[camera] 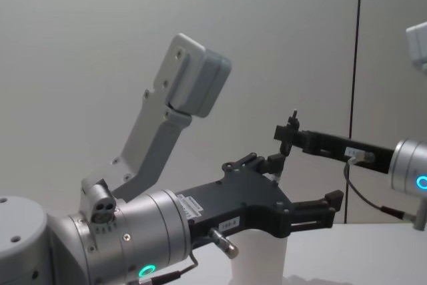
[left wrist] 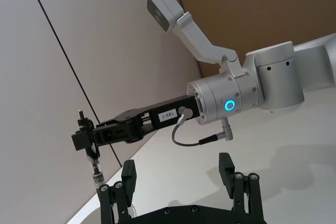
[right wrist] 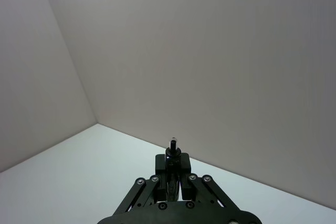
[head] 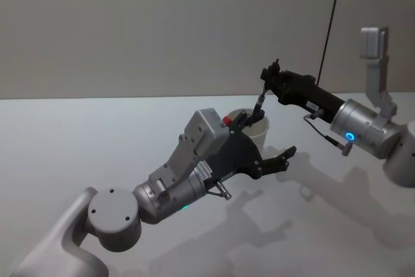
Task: Place the pen into the pen holder.
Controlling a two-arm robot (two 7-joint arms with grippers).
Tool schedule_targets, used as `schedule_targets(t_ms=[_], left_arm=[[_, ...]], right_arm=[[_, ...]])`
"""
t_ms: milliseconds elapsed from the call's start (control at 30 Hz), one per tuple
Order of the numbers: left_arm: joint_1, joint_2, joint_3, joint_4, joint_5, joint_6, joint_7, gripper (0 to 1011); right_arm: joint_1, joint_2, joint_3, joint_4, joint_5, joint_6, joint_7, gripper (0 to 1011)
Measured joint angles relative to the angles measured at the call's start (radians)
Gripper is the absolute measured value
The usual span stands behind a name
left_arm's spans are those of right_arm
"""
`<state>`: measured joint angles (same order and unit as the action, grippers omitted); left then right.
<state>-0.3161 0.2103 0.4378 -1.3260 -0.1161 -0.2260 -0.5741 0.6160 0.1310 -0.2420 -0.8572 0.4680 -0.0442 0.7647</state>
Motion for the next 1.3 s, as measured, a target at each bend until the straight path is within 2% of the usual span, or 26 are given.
schedule_targets(t_ms=[333, 433, 467, 633, 667, 767, 867, 1100, 1300], left_arm=[[0.0, 0.0, 0.0, 0.0, 0.0, 0.0, 0.0, 1004], [0.0, 0.0, 0.0, 0.0, 0.0, 0.0, 0.0, 1004], [0.0, 0.0, 0.0, 0.0, 0.0, 0.0, 0.0, 1004], [0.0, 0.0, 0.0, 0.0, 0.0, 0.0, 0.0, 1004], [0.0, 0.0, 0.0, 0.0, 0.0, 0.0, 0.0, 1004], [0.0, 0.0, 0.0, 0.0, 0.0, 0.0, 0.0, 1004], [0.0, 0.0, 0.0, 0.0, 0.0, 0.0, 0.0, 1004], [0.0, 0.0, 0.0, 0.0, 0.0, 0.0, 0.0, 1004], [0.0, 0.0, 0.0, 0.0, 0.0, 0.0, 0.0, 1004]], right_arm=[[0.032, -0.016, -0.017, 0.071, -0.017, -0.03, -0.01, 134], [0.041, -0.021, -0.022, 0.091, -0.02, -0.037, -0.012, 165], [0.046, -0.023, -0.025, 0.102, -0.022, -0.041, -0.013, 216], [0.055, -0.029, -0.031, 0.123, -0.024, -0.05, -0.015, 343], [0.058, -0.03, -0.033, 0.129, -0.024, -0.052, -0.016, 405], [0.061, -0.032, -0.035, 0.136, -0.024, -0.055, -0.017, 465], [0.064, -0.034, -0.037, 0.143, -0.024, -0.058, -0.018, 606], [0.067, -0.036, -0.04, 0.152, -0.024, -0.062, -0.021, 781], [0.069, -0.038, -0.042, 0.157, -0.024, -0.064, -0.022, 970]])
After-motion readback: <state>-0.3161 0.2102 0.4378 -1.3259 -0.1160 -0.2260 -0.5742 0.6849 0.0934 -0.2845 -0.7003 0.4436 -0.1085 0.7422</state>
